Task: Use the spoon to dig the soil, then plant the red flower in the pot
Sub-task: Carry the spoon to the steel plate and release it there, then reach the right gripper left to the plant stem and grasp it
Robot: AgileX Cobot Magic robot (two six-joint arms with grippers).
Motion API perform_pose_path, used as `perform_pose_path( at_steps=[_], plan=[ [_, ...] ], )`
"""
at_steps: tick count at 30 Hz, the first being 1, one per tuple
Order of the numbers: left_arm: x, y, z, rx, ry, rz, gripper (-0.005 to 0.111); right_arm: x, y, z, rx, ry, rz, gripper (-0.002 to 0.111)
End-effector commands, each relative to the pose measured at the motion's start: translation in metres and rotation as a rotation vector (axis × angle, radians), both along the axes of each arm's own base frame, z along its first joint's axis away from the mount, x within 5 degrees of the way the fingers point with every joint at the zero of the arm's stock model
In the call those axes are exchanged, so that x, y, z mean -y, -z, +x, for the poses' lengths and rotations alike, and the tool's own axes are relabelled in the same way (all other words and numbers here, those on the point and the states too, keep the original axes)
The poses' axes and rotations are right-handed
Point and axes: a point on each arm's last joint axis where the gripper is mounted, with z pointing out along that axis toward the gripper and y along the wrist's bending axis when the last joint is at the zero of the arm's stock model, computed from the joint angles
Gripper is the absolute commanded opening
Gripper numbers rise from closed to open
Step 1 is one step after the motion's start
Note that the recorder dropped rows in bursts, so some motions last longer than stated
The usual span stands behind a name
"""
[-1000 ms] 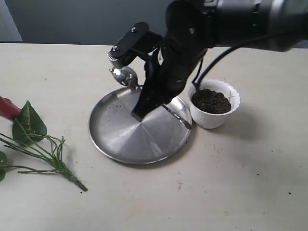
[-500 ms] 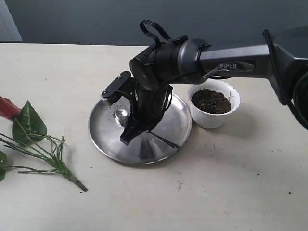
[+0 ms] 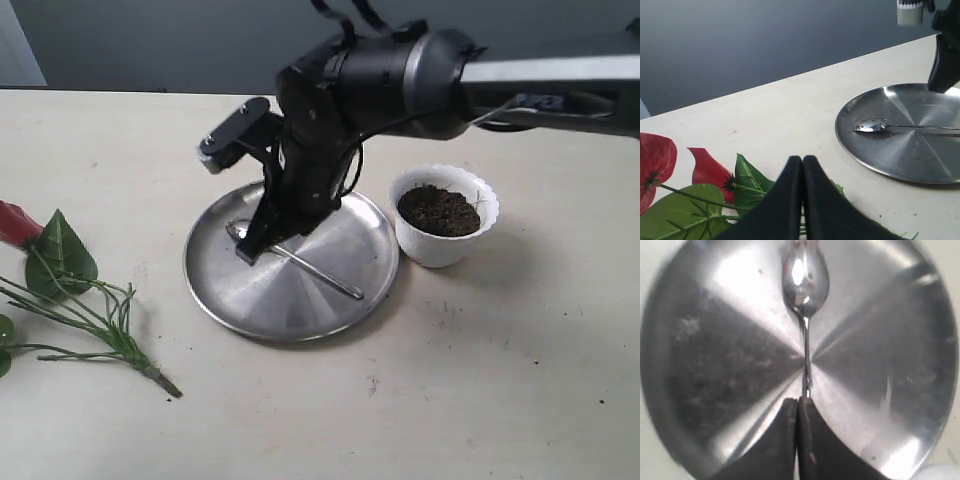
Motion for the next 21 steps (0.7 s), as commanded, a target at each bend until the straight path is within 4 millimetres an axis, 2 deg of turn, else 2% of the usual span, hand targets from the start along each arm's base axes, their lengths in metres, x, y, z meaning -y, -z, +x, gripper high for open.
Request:
perform_pose_path(
  at_steps=[1, 5, 10, 13, 17, 19, 21],
  plan=[
    [0.0, -0.003, 0.0, 0.016, 0.004, -0.008, 0.0, -0.031, -0.044, -0.037, -0.03, -0.062, 0.292, -0.001],
    [0.0, -0.003, 0.0, 0.016, 0.004, -0.008, 0.0, -0.062, -0.039, -0.06, -0.116, -0.197, 0.352, -0.001],
    [0.0, -0.003, 0.0, 0.016, 0.004, -0.008, 0.0, -0.085, -0.018, -0.063, -0.156, -0.258, 0.296, 0.003],
    [0.0, -0.003, 0.0, 0.016, 0.004, -0.008, 0.0, -0.096, -0.014, -0.069, -0.147, -0.29, 0.314, 0.018],
    [0.0, -0.003, 0.0, 0.016, 0.004, -0.008, 0.0, -0.112, -0.006, -0.089, -0.099, -0.377, 0.323, 0.049],
    [0.0, -0.003, 0.0, 0.016, 0.004, -0.008, 0.0, -0.116, 0.0, -0.098, -0.088, -0.414, 0.306, 0.055],
    [0.0, -0.003, 0.0, 0.016, 0.004, -0.008, 0.0, -0.119, 0.007, -0.106, -0.079, -0.452, 0.266, 0.055]
  ],
)
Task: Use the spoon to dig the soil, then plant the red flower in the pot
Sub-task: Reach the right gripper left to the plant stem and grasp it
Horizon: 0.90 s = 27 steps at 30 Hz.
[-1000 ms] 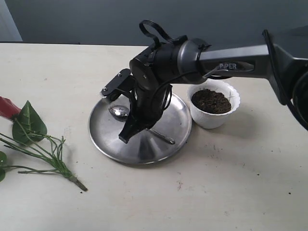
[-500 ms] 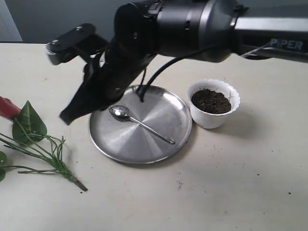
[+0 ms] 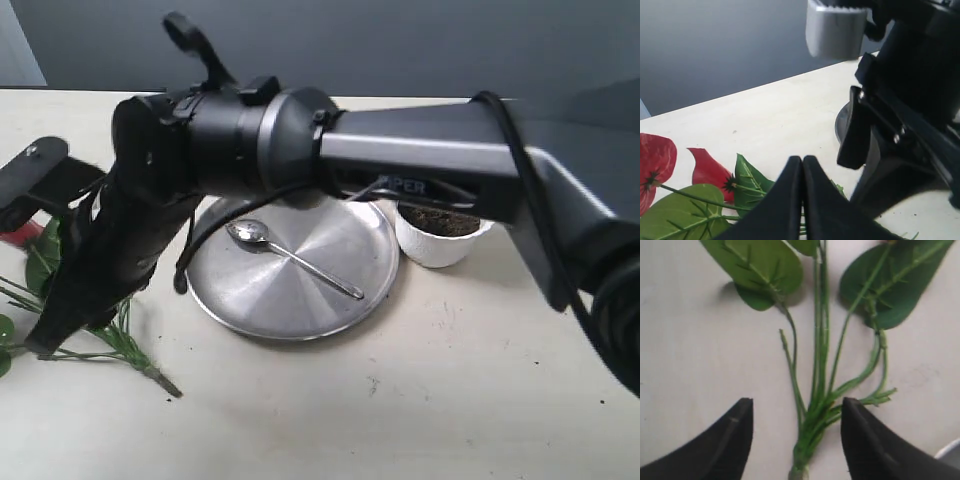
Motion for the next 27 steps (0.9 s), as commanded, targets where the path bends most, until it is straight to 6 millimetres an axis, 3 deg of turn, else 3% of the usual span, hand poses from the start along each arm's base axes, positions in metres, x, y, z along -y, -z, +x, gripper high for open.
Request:
perform_pose_path(
  at_steps=[1, 10, 22, 27],
  plan=[
    [0.0, -0.003, 0.0, 0.016, 0.004, -0.008, 0.0, -0.008, 0.011, -0.017, 0.066, -0.091, -0.044, 0.055],
    [0.0, -0.003, 0.0, 0.016, 0.004, -0.008, 0.0, -0.021, 0.044, -0.013, 0.114, -0.111, -0.085, 0.055],
    [0.0, -0.003, 0.0, 0.016, 0.004, -0.008, 0.0, -0.044, 0.045, -0.004, 0.159, -0.116, -0.036, 0.055],
    [0.0, -0.003, 0.0, 0.016, 0.004, -0.008, 0.0, -0.048, 0.058, -0.002, 0.155, -0.116, -0.046, 0.055]
  ],
)
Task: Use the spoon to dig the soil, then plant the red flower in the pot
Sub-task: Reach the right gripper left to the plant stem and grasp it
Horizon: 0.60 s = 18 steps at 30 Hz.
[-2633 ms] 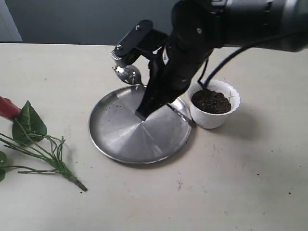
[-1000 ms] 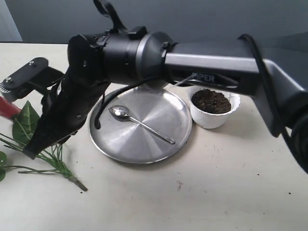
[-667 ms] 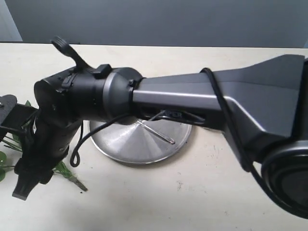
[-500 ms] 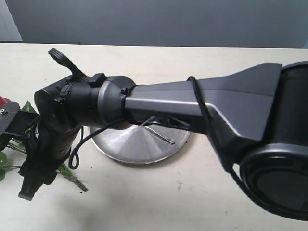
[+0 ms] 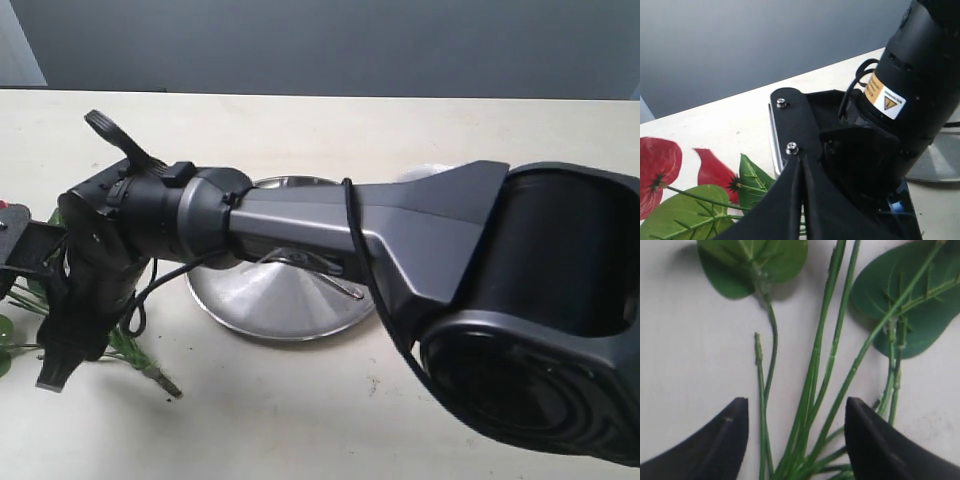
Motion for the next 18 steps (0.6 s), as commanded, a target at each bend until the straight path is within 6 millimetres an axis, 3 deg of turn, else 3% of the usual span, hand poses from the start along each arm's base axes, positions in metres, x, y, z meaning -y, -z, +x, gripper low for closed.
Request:
perform_pose_path(
  at_steps=[1, 4, 6, 11, 18],
  plan=[
    [0.001, -0.002, 0.0, 0.009, 0.01, -0.031, 0.0, -0.007, 0.01, -0.002, -0.021, 0.012, 0.016, 0.055],
    [0.001, -0.002, 0.0, 0.009, 0.01, -0.031, 0.0, -0.005, 0.02, -0.003, -0.032, 0.008, -0.021, 0.055],
    [0.001, -0.002, 0.0, 0.009, 0.01, -0.031, 0.0, -0.005, 0.021, -0.003, -0.032, 0.005, -0.031, 0.048],
    [0.001, -0.002, 0.0, 0.009, 0.01, -0.031, 0.0, -0.004, 0.021, -0.002, -0.02, -0.002, -0.045, 0.0],
    [0.001, -0.002, 0.0, 0.009, 0.01, -0.031, 0.0, 0.003, 0.005, 0.002, 0.016, 0.04, -0.083, 0.001]
  ],
)
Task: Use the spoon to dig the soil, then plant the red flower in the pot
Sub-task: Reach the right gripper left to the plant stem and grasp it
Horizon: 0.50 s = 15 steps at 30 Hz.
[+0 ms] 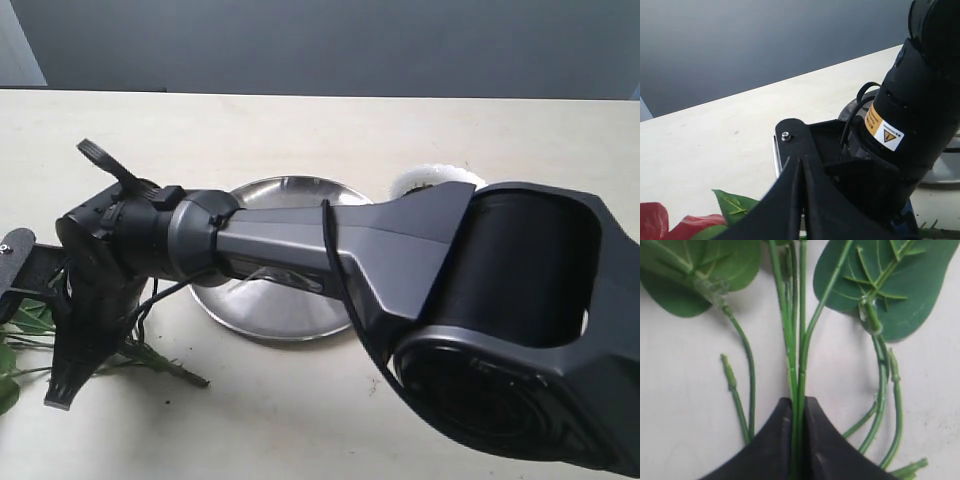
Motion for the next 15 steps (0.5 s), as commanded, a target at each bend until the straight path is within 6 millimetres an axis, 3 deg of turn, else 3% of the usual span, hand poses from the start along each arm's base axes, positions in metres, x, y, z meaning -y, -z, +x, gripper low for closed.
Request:
perform_pose_path(
  at_steps=[1, 10, 15],
  plan=[
    [0.001, -0.002, 0.0, 0.013, 0.006, -0.015, 0.0, 0.004, -0.019, 0.004, 0.044, 0.058, -0.011, 0.001],
    [0.001, -0.002, 0.0, 0.013, 0.006, -0.015, 0.0, 0.004, -0.059, 0.009, 0.073, 0.178, 0.11, 0.0],
    [0.001, -0.002, 0.0, 0.013, 0.006, -0.015, 0.0, 0.007, -0.063, 0.018, 0.139, 0.232, 0.116, -0.001]
  ],
)
